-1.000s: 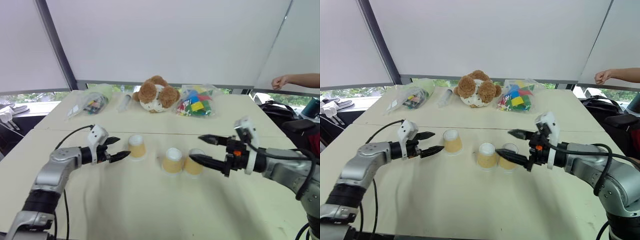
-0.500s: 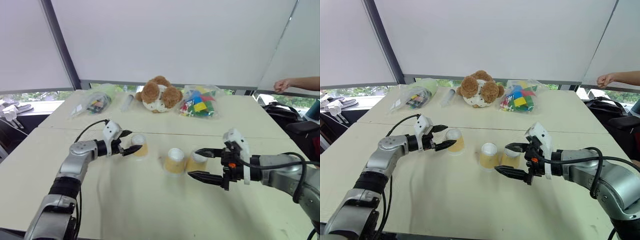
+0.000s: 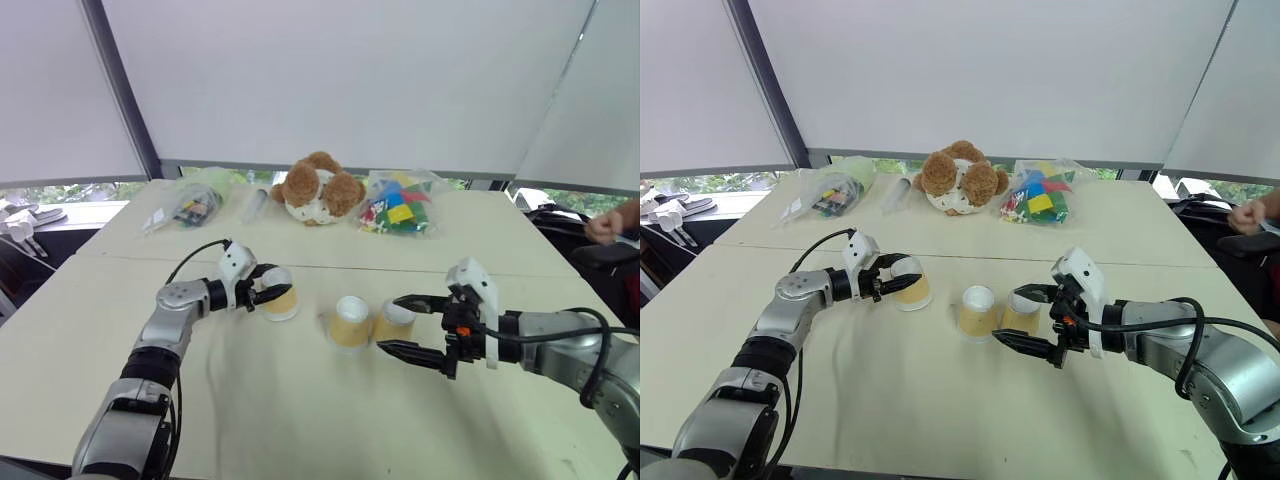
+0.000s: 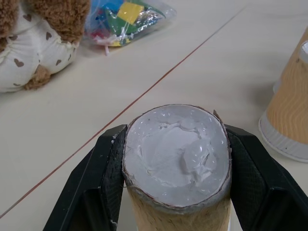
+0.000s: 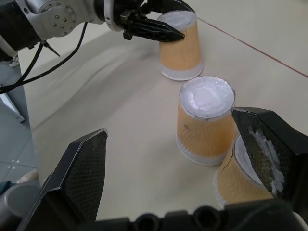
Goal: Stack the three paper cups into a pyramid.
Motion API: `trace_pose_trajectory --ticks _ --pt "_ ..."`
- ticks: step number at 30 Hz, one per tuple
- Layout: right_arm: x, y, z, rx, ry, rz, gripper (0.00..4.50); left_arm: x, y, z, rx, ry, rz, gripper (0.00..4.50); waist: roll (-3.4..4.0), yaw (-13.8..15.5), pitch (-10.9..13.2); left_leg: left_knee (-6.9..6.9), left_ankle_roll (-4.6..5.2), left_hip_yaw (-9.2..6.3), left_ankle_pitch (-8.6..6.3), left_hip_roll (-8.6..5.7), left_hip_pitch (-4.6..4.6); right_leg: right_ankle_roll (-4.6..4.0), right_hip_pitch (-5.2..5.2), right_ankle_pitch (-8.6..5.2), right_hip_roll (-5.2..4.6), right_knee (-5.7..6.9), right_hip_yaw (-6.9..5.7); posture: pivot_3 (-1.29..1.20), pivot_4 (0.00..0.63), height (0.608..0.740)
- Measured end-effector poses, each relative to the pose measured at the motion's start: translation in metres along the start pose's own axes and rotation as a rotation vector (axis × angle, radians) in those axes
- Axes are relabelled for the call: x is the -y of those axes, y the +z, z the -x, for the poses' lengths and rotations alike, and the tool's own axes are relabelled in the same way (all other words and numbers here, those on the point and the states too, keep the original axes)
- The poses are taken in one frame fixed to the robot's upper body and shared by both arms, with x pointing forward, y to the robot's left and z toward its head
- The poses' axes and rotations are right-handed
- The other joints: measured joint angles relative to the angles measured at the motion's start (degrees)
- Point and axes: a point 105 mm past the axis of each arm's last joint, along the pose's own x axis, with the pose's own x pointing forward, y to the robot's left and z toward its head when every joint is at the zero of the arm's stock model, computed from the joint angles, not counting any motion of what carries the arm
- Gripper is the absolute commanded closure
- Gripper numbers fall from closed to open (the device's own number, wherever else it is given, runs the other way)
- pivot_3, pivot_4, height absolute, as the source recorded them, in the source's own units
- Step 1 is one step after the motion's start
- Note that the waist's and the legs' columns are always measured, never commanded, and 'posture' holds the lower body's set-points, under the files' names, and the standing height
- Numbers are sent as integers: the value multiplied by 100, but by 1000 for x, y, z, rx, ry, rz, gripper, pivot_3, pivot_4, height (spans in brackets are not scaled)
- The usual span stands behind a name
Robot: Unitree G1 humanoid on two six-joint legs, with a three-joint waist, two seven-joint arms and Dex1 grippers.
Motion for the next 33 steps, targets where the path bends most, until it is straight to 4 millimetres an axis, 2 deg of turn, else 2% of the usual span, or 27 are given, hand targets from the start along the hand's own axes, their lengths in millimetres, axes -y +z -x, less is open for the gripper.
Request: trace_pose_trajectory --ticks 1,3,7,12,16,19,23,27,33 --pt "1 -3 1 -13 -5 -3 0 0 10 -2 15 -18 -8 2213 0 4 0 2 0 0 0 0 -4 0 -1 0 0 0 0 0 150 740" --pt "3 -10 6 -44 -21 -11 0 2 42 -9 67 -81 -51 2213 -1 7 1 6 1 -3 -1 -1 -9 1 -2 0 0 -1 -1 0 150 740" --pt "19 -13 23 -56 -107 -32 0 23 98 -23 137 -275 -123 2213 0 -2 0 7 2 -5 -1 -2 -7 2 0 0 1 -1 -1 0 150 740" --pt "28 -15 40 -53 -184 -46 0 61 124 -55 158 -505 -75 2213 -1 -10 1 7 3 -10 -2 -3 -6 3 1 -1 4 -1 -1 0 150 740" --pt "28 -27 51 -72 -238 -80 0 75 140 -70 181 -610 -60 2213 -2 -16 1 2 4 -18 -2 -5 -6 4 0 -2 8 -1 -1 0 150 740" --pt "22 -32 53 -67 -263 -94 0 86 142 -83 172 -671 -89 2213 -1 -33 1 1 5 -20 -3 -7 -6 5 0 -3 8 -2 2 0 150 740" --pt "18 -34 54 -56 -288 -101 0 92 119 -95 115 -694 -68 2213 -2 -36 1 1 5 -23 -3 -8 -5 4 -1 -3 8 -2 2 0 150 740" --pt "16 -38 58 -51 -315 -124 0 91 102 -98 75 -690 -66 2213 -4 -21 2 1 6 -23 -3 -9 -10 4 -2 -3 7 -3 2 0 150 740" --pt "13 -37 59 -32 -325 -134 0 92 101 -103 72 -697 -104 2213 -4 -16 2 3 7 -25 -4 -10 -10 3 0 -3 7 -3 2 0 150 740"
